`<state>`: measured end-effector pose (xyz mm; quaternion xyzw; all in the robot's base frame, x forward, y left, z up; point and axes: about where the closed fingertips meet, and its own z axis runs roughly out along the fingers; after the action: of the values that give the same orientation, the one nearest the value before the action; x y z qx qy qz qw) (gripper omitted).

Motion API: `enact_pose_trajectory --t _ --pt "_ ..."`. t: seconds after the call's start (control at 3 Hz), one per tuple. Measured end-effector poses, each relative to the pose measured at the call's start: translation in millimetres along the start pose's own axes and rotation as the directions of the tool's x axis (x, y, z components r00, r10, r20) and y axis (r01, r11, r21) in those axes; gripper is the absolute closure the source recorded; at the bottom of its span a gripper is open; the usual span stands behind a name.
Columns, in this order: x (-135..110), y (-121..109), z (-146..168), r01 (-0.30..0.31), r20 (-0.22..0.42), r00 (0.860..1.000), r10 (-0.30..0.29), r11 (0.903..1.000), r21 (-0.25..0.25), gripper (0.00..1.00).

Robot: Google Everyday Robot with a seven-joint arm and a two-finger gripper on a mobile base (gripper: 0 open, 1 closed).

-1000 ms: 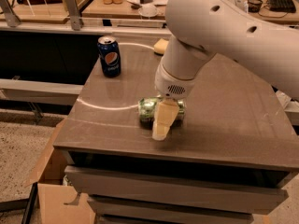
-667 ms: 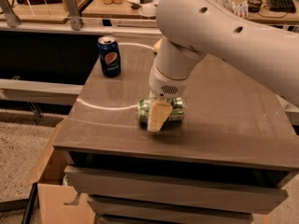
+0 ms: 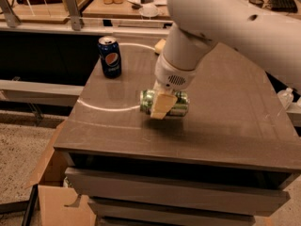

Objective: Place green can upright

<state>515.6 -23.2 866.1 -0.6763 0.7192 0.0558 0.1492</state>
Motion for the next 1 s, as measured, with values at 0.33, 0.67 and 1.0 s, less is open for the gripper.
enact_pose_trajectory --t 0.33,0.67,1.0 --pt "10 -23 -43 -0.088 0.187 0.980 0.071 0.9930 0.079 1.00" --pt "32 -40 -62 -0.221 0.397 0.904 0.161 0.9689 0.111 1.00" --pt "43 -40 -63 -0.325 0.583 0.777 0.239 0.9448 0.045 1.00"
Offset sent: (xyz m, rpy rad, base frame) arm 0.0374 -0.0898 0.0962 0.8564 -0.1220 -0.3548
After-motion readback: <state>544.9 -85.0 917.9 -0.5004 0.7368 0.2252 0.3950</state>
